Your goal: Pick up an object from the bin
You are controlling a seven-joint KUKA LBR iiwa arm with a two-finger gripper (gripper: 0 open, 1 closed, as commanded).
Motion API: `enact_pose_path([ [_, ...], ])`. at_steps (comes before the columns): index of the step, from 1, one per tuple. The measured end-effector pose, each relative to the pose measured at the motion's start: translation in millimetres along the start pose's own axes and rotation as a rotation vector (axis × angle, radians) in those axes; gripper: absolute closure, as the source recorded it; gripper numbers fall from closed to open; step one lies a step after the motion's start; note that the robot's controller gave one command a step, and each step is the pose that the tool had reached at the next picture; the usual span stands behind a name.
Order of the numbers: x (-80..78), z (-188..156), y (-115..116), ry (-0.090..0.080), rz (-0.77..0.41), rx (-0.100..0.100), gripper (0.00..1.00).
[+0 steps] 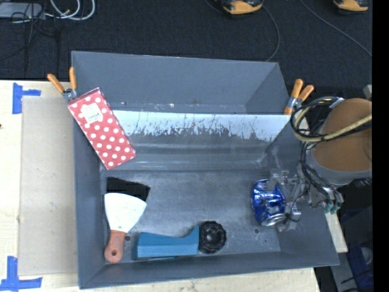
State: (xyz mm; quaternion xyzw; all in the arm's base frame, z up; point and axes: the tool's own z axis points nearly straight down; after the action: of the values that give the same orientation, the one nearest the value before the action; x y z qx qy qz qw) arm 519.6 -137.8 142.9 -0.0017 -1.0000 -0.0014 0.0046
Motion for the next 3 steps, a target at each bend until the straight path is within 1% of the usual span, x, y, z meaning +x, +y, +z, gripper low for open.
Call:
enact_pose_path([
  [1, -1.7, -4, 0, -0.007, -0.004, 0.002, 0.0],
  [2, 3.2, 36, 26, -0.007, -0.07, 0.002, 0.0],
  [3, 29.9, 71, 49, -0.004, -0.098, 0.0, 0.0],
])
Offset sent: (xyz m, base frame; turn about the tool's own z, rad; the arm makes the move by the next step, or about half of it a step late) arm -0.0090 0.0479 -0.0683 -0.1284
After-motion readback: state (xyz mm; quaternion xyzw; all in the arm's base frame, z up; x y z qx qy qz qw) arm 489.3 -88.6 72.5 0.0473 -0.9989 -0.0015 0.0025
